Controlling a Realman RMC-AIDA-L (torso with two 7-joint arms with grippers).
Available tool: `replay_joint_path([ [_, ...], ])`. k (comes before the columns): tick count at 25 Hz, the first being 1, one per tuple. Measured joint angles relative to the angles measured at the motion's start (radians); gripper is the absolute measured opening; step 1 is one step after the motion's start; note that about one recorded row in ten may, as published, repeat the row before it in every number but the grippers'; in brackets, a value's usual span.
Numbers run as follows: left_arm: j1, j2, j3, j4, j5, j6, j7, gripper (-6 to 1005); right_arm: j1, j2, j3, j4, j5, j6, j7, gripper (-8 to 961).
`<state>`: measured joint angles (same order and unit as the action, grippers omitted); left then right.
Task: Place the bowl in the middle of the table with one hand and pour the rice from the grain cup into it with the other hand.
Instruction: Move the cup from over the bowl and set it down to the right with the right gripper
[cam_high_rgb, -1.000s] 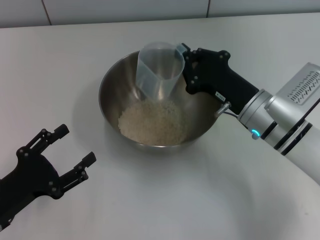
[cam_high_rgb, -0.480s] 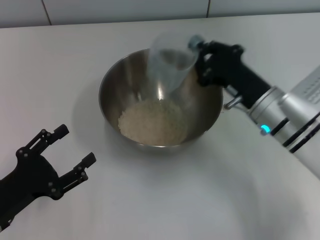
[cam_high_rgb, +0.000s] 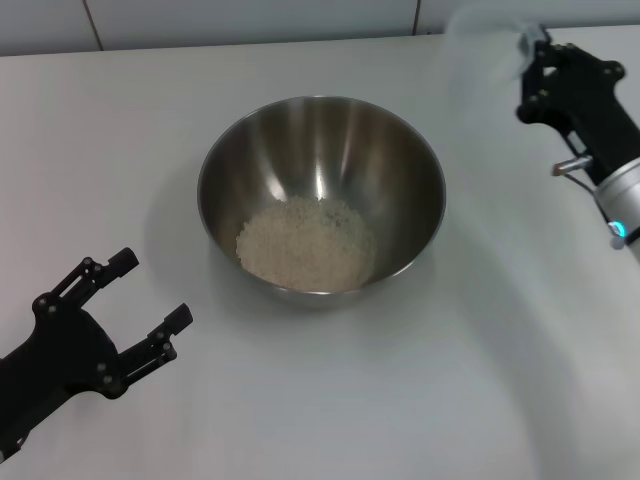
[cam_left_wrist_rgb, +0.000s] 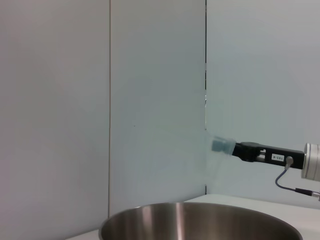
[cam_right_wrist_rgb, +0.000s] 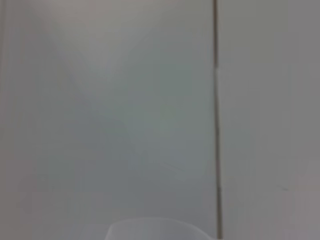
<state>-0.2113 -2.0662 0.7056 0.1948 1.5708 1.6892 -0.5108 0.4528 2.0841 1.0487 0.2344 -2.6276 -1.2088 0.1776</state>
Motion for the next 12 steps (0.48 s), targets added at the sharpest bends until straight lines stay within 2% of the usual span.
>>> replay_joint_path([
  [5, 0.000, 0.000, 0.000, 0.000, 0.000, 0.006, 0.000, 842, 0.000, 0.002, 0.048, -0.046, 0.001, 0.006, 0.000, 1],
  [12, -0.002, 0.000, 0.000, 0.000, 0.000, 0.010, 0.000, 842, -0.001, 0.003, 0.055, -0.053, 0.002, 0.011, 0.000, 1],
])
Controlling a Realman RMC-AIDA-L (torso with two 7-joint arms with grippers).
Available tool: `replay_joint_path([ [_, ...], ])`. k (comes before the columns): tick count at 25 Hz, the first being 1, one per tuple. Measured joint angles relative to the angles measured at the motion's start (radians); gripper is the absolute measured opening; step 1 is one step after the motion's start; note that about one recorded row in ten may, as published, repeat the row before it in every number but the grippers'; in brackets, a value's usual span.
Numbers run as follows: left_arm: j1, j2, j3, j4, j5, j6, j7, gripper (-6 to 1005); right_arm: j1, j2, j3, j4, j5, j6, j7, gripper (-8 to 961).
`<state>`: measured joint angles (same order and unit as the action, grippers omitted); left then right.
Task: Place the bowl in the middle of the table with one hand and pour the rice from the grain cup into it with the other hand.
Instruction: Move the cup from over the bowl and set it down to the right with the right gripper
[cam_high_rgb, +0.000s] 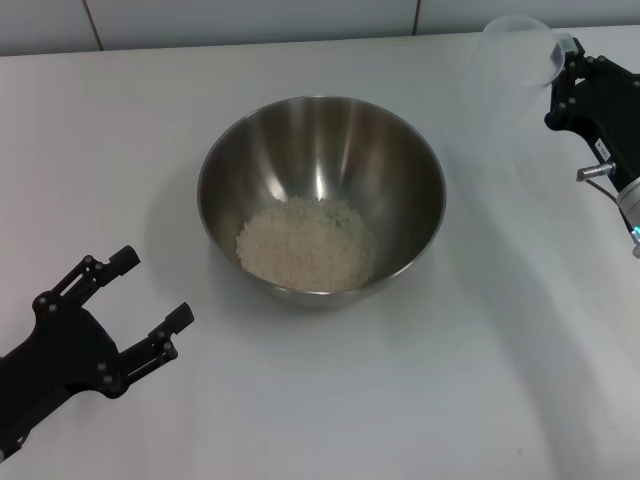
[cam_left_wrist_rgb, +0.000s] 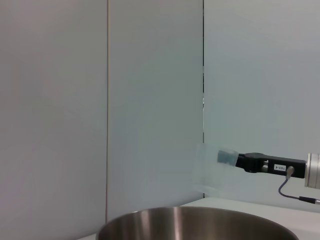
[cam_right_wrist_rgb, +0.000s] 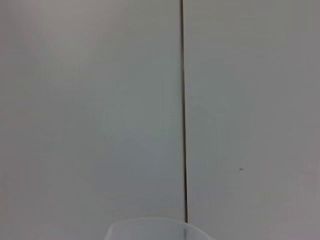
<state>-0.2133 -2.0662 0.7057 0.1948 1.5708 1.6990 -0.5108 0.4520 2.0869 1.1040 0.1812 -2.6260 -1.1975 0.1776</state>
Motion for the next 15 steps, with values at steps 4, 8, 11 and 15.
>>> replay_joint_path([
  [4, 0.000, 0.000, 0.001, 0.000, 0.000, 0.005, 0.000, 842, -0.002, 0.003, 0.000, -0.008, 0.000, 0.030, 0.000, 3],
  [8, 0.003, 0.000, 0.002, 0.000, 0.000, 0.013, 0.000, 842, -0.009, 0.004, 0.000, -0.008, 0.000, 0.062, 0.000, 8],
  [11, 0.005, 0.000, 0.002, 0.000, 0.000, 0.019, 0.000, 842, -0.017, 0.005, 0.000, -0.011, 0.001, 0.095, 0.000, 12],
  [15, 0.008, 0.000, 0.003, 0.000, 0.000, 0.023, 0.000, 842, -0.020, 0.006, 0.000, -0.021, 0.012, 0.140, 0.000, 16],
])
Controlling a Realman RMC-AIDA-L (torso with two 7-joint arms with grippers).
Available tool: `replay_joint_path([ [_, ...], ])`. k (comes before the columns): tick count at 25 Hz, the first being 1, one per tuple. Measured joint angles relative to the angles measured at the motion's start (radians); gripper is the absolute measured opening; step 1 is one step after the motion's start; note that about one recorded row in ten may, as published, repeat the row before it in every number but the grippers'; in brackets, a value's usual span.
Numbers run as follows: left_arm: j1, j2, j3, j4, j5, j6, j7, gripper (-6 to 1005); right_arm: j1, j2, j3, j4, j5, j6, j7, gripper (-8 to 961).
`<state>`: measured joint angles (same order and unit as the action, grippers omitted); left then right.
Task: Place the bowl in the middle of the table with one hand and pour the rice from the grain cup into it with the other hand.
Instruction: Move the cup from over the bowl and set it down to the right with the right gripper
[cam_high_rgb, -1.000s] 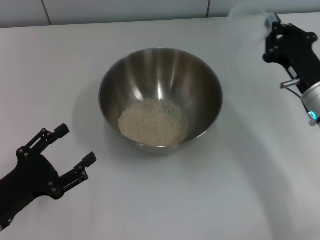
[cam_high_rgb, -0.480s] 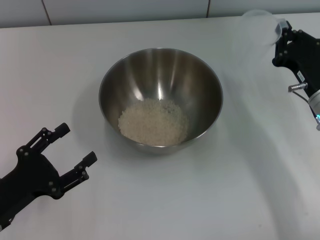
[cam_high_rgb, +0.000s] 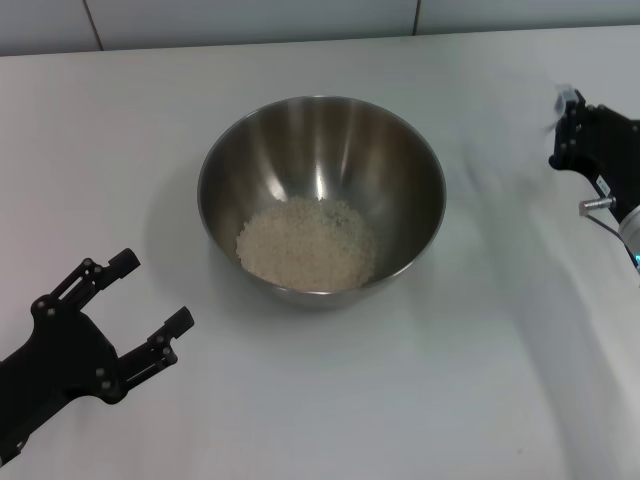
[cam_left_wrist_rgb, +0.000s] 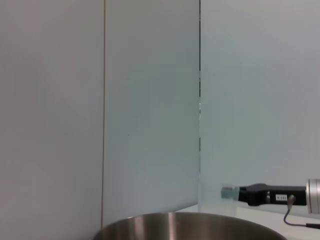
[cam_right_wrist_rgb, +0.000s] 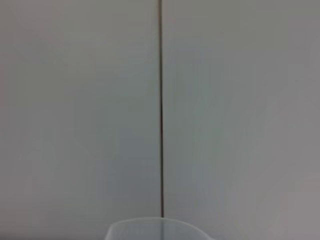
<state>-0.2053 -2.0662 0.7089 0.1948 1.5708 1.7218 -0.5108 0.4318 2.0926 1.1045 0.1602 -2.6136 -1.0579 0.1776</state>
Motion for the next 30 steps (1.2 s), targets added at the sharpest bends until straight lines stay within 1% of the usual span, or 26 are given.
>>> replay_joint_path([
  [7, 0.002, 0.001, 0.004, 0.000, 0.004, 0.005, 0.000, 842, 0.000, 0.000, -0.010, -0.013, 0.001, 0.073, 0.000, 24],
  [22, 0.012, 0.005, 0.002, 0.000, 0.005, 0.017, 0.000, 842, -0.006, 0.000, -0.025, -0.007, -0.006, 0.084, 0.008, 42],
  [30, 0.012, 0.005, 0.001, 0.000, 0.004, 0.020, 0.000, 842, -0.007, 0.000, -0.044, -0.005, -0.006, 0.101, 0.009, 185],
])
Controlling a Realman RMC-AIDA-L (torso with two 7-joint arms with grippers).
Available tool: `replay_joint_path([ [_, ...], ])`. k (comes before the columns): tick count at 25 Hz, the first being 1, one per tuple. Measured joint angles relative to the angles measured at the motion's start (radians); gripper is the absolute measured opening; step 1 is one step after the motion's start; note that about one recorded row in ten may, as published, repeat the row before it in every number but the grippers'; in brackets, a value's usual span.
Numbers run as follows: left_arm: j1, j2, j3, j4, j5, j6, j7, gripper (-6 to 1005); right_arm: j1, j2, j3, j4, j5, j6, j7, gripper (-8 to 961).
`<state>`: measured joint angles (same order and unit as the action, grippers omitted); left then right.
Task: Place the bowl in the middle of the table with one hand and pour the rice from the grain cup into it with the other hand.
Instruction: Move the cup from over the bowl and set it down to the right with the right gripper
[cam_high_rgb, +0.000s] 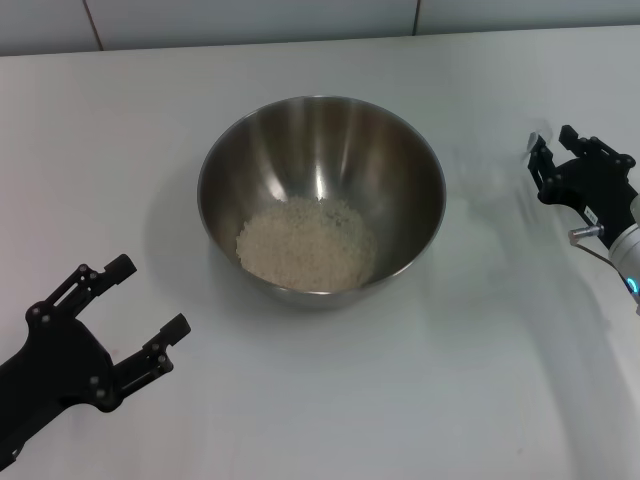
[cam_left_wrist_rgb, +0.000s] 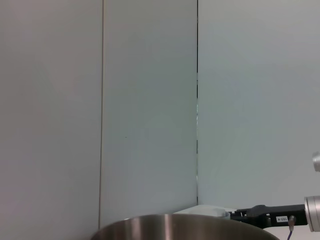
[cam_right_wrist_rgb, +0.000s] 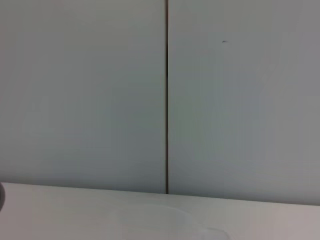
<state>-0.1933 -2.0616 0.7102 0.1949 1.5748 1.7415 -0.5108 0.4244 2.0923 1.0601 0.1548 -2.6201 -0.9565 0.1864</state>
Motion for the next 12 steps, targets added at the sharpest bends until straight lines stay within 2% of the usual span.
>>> replay_joint_path([
  [4, 0.000, 0.000, -0.001, 0.000, -0.001, 0.001, 0.000, 842, -0.007, 0.000, -0.010, 0.001, 0.000, -0.013, 0.001, 256],
  [6, 0.001, 0.000, -0.002, 0.000, -0.002, 0.002, 0.000, 842, -0.008, 0.000, -0.016, 0.002, 0.000, -0.015, 0.002, 466],
  [12, 0.002, 0.000, -0.002, 0.000, -0.003, 0.008, 0.000, 842, -0.015, -0.001, -0.025, 0.003, 0.006, -0.019, 0.002, 649],
])
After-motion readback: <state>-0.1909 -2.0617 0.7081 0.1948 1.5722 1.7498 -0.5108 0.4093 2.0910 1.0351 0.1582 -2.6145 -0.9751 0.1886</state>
